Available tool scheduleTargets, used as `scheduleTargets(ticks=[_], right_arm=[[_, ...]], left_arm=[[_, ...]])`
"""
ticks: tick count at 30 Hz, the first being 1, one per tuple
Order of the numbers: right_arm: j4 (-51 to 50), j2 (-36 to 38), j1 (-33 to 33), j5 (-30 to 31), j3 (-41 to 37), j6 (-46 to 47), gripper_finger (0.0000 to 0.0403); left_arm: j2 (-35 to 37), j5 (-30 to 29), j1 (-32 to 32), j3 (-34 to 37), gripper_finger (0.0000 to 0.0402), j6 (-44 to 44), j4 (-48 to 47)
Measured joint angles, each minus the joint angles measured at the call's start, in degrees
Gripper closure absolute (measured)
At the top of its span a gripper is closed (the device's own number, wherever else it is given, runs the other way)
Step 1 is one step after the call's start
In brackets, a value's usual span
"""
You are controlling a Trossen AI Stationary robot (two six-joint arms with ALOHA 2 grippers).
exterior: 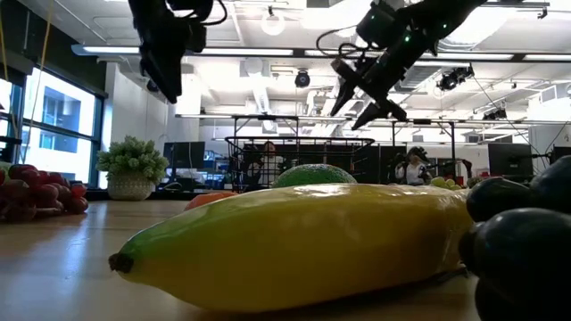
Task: Build produce basket
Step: Put the carrot into the wire basket
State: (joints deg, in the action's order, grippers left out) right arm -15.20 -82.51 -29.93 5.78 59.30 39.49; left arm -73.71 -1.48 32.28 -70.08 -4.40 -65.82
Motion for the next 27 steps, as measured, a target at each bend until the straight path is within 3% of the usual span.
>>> scheduleTargets(ticks=[9,17,27], right_arm=[[-1.5,5.5,4.0,-0.2,0.0,0.9,0.0142],[-3.2,7.0,10.0,0.2,0.0,4.0,0.0142],[-4.0,7.0,19.1,2.1,0.0,10.1,0.0142]], left_arm=[[0.0,0.4,-11.5,0.0,0.0171,-7.5,-7.6],[0.0,-0.5,-23.8,0.0,0.0171,-19.6,-9.3],[0.0,-2.5,-32.9,0.0,0.0171,-32.7,0.1]])
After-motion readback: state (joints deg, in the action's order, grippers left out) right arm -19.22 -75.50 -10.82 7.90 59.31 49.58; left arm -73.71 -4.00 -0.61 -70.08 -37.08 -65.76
